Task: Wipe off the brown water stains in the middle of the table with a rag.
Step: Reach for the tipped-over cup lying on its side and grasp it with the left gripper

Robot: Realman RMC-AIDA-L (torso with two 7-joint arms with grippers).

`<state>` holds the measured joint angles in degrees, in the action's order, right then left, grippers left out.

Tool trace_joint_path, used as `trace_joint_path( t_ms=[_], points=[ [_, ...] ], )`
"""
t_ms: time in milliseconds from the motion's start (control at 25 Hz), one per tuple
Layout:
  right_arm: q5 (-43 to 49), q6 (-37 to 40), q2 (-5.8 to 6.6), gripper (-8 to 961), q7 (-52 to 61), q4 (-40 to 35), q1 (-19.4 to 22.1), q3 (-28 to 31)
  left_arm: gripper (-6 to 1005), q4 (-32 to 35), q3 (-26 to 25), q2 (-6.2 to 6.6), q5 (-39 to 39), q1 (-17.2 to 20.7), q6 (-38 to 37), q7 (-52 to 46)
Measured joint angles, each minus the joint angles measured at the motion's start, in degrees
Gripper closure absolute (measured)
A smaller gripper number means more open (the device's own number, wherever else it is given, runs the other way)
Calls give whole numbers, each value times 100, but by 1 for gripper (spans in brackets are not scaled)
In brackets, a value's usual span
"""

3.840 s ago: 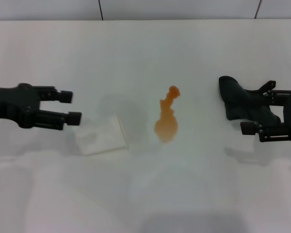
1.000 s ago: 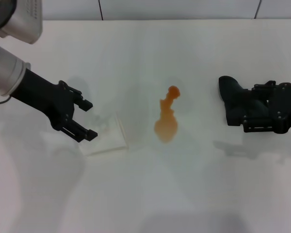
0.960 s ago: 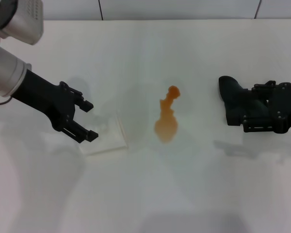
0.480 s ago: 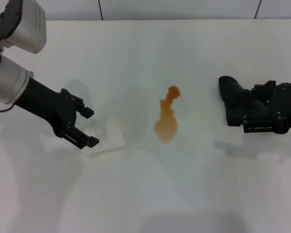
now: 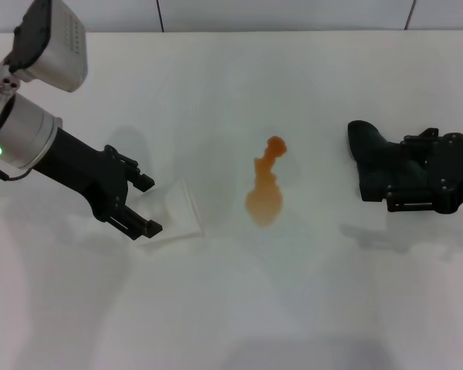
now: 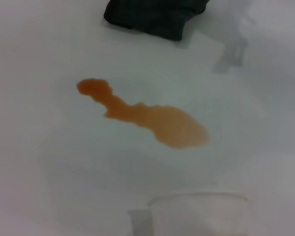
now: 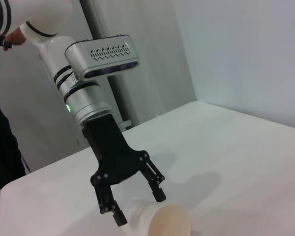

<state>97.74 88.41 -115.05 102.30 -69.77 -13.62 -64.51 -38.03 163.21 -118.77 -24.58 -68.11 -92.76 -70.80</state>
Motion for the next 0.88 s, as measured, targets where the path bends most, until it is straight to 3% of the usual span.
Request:
trace_joint_path(
  t_ms=[880],
  points=[
    [9, 0, 0, 183, 0, 26, 0, 0, 124, 224, 0, -6, -57, 18, 224, -65]
  ],
)
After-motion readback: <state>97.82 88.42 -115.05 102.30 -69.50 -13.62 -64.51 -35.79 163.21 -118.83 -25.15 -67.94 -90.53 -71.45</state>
